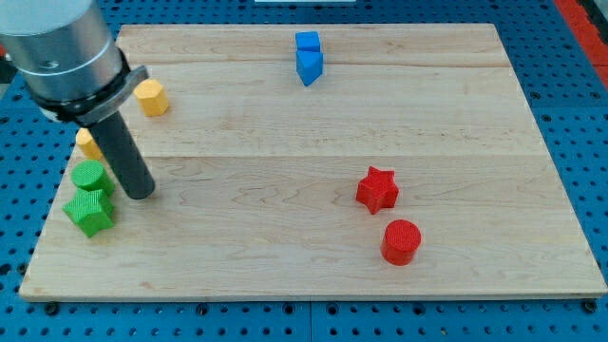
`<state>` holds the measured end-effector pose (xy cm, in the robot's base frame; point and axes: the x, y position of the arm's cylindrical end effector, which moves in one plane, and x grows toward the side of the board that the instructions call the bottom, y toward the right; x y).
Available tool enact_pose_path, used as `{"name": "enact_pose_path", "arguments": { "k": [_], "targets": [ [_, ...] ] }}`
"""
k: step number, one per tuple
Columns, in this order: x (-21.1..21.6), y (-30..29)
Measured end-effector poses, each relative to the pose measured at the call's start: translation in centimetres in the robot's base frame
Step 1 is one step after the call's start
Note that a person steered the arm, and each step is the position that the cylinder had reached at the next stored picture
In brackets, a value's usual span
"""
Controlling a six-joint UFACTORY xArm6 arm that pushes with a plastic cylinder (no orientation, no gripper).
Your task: Move the red circle towards the bottom right
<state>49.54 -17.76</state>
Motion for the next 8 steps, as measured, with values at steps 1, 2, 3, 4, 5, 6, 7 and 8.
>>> {"name": "enact_pose_path", "arguments": {
  "k": [1, 2, 3, 4, 5, 6, 7, 8],
  "targets": [
    [-0.5, 3.4],
    [-0.6, 5.6],
    [-0.6, 7.5],
    [-0.8, 7.6],
    [-0.8, 7.9],
    [-0.8, 8.7],
    [-0.8, 8.8],
    [-0.8, 8.8]
  ]
}}
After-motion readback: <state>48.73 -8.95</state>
